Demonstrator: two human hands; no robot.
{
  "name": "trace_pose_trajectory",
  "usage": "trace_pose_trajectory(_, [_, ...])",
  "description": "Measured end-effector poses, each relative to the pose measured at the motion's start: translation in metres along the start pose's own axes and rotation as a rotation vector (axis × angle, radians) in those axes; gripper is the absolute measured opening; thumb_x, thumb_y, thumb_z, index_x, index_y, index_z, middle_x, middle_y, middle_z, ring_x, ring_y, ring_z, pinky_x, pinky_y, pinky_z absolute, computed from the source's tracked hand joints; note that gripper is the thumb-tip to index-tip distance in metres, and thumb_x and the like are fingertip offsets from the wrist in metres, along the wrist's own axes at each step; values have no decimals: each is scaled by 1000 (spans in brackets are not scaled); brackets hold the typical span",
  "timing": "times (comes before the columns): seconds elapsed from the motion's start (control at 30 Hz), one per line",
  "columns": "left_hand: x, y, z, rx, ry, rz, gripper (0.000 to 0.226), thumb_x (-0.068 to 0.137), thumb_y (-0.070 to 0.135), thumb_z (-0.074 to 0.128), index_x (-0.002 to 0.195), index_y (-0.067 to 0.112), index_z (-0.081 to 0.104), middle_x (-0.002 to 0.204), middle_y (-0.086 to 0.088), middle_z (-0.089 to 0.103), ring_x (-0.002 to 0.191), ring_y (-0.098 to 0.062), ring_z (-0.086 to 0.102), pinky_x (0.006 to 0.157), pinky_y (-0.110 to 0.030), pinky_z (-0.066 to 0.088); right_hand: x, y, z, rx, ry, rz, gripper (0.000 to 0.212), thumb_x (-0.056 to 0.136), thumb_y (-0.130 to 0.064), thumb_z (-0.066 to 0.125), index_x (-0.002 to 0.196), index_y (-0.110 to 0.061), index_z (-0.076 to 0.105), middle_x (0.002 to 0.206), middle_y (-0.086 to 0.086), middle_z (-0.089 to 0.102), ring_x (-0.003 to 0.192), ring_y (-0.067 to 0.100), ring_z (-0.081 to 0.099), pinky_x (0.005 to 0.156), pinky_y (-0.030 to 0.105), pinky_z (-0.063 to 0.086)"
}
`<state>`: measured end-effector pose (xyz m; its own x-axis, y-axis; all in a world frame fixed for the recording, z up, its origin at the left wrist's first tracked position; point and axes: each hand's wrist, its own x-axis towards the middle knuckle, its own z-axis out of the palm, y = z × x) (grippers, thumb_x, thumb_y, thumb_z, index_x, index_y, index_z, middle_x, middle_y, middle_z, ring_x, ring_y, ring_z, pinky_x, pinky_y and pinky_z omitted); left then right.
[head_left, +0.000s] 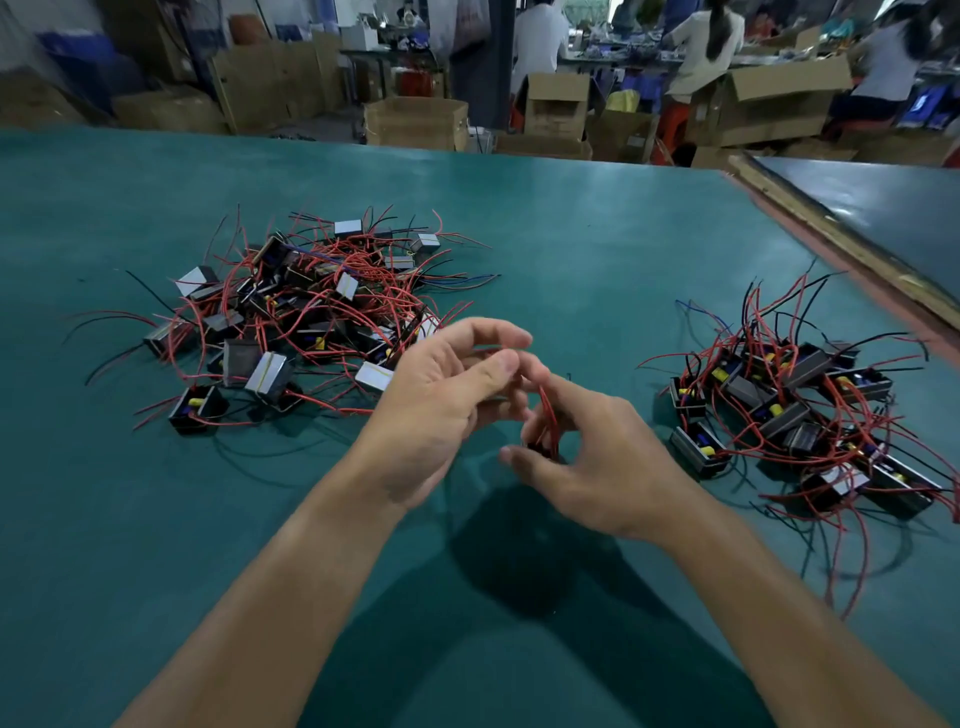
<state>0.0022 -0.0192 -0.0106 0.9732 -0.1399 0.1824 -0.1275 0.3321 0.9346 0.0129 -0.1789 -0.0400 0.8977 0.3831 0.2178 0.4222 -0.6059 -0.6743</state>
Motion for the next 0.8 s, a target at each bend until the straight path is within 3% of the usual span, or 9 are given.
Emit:
trace_pose_trajectory(0.1, [-2,-2,4,43,-48,-55,12,97,4,45,102,6,56,78,-4,71,61,-13,56,64,-28,49,0,-3,9,64,46,-65,24,81,-38,70,99,-38,55,77,-8,66,70,16,61,75,39,53])
trace_pose_trajectory(0.17, [-2,2,2,1,-81,-74,12,93,11,50,103,6,56,90,-11,72,65,-17,56,67,-29,50,3,-1,12,97,90,-38,10,87,-31,69,85,-25,61,74,1,66,71,25,59,73,43,52])
trace_pose_trajectory(0.27, [-3,7,-3,20,-94,-14,16,89,12,52,102,8,59,111,-14,70,68,-19,59,67,-32,51,4,4,14,138,89,-2,13,92,-23,67,83,-14,71,76,9,70,75,30,63,73,44,53])
trace_pose_trajectory(0.37, [1,2,-8,422,148,57,16,86,6,51,94,15,60,98,-6,68,66,-17,58,64,-36,51,6,6,14,178,132,33,14,94,-19,65,85,-22,76,77,-3,74,74,21,68,73,35,54])
trace_pose_trajectory(0.43, [6,-5,-15,924,280,-19,23,88,2,46,97,21,55,97,0,63,78,-19,58,75,-36,49,8,7,12,199,185,59,16,94,-19,64,84,-25,76,80,-11,76,73,10,68,75,32,55])
trace_pose_trajectory(0.5, [5,-10,-20,1225,277,-142,27,88,5,42,107,22,49,105,2,59,95,-23,56,86,-40,47,9,9,8,227,250,76,20,95,-19,63,83,-31,74,81,-17,75,72,7,67,76,34,56])
trace_pose_trajectory(0.6, [1,-16,-23,1328,237,-165,31,85,6,44,113,20,44,110,0,55,102,-26,52,87,-42,45,10,11,2,254,347,71,24,97,-17,60,81,-34,68,78,-17,75,66,8,65,73,35,57])
trace_pose_trajectory(0.7, [2,-16,-24,1451,261,-215,32,84,6,46,116,12,44,119,-8,52,114,-30,45,93,-44,42,13,12,-6,308,484,79,22,99,-15,57,83,-28,66,76,-17,74,58,2,62,63,16,49])
trace_pose_trajectory(0.8, [2,-16,-26,1470,328,-288,31,88,11,46,119,11,41,124,-12,48,120,-34,38,97,-47,39,14,12,-12,337,517,107,23,99,-14,55,82,-25,65,75,-19,73,54,1,60,56,9,44])
